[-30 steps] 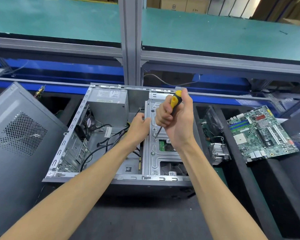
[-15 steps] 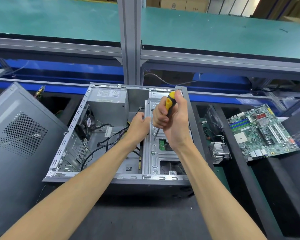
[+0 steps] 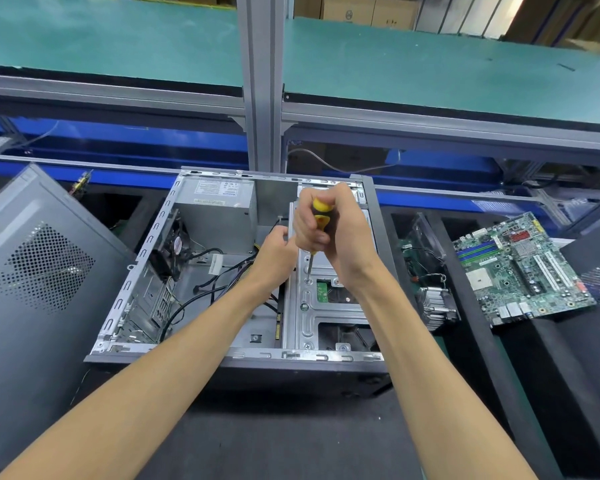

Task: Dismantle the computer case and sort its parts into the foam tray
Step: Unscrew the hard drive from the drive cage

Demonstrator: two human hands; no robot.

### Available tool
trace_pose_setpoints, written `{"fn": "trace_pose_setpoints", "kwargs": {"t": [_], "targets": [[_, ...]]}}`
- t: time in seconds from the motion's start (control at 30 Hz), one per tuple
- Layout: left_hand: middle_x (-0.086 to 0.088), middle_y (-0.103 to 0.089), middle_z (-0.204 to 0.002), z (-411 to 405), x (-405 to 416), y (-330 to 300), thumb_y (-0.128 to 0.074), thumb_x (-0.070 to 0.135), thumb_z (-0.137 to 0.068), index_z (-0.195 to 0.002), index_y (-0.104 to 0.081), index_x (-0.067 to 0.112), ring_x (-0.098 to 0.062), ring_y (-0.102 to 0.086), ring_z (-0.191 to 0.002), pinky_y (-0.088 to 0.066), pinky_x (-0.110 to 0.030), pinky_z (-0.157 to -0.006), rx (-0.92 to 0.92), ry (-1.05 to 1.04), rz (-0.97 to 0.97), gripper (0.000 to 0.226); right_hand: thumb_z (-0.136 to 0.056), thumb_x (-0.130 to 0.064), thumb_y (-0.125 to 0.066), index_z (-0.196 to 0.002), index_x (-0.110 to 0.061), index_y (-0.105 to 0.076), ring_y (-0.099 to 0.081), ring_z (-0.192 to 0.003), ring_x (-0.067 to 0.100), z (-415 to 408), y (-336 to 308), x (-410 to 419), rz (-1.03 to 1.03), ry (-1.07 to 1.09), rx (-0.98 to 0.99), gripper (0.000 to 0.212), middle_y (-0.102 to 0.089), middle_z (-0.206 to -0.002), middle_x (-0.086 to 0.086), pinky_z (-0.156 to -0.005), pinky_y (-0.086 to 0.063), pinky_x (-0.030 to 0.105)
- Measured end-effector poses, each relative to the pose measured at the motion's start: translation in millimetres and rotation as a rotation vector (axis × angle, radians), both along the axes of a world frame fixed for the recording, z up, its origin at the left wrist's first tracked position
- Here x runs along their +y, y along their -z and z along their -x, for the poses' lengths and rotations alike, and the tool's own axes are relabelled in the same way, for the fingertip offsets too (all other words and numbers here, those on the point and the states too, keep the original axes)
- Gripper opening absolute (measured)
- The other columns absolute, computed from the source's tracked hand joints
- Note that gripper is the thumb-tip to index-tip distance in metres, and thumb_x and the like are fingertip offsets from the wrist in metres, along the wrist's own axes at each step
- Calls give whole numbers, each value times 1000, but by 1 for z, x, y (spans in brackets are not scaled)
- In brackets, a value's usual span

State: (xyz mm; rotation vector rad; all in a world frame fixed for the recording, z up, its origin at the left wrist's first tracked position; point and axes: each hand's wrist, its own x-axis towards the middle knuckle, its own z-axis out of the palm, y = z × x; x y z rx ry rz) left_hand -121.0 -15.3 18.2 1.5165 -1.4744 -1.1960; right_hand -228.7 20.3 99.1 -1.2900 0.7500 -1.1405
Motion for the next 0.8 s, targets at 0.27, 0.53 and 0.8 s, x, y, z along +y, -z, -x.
{"fn": "trace_pose_setpoints", "kwargs": {"t": [0.27, 0.53, 0.8], "targets": [[-14, -57, -94, -1, 2, -2, -41, 19, -103, -100, -51, 3, -26, -52, -85, -49, -53, -87, -34, 10, 9, 19, -94, -46, -52, -73, -19, -37, -28, -49, 17, -5, 8, 2, 3, 96, -30, 37, -33, -52, -2, -54, -22, 38], [-19, -56, -97, 1, 2, -7, -38, 20, -102, -115, -53, -1, -24, -46, -80, -44, -42, -75, -71, -35, -31, 28, -105, -31, -41, -53, -26, -51, -36, -47, 12, -3, -3, -4, -31, 188, 12, 53, -39, -50, -3, -50, -37, 21], [-26, -60, -122, 1, 2, -5, -40, 20, -102, -119, -53, -1, -22, -50, -93, -45, -55, -100, -63, -42, -24, 30, -98, -23, -36, -49, -24, -37, -22, -41, 11, 1, -2, 0, -40, 53, -125, 49, -25, -44, -8, -42, -26, 19]]}}
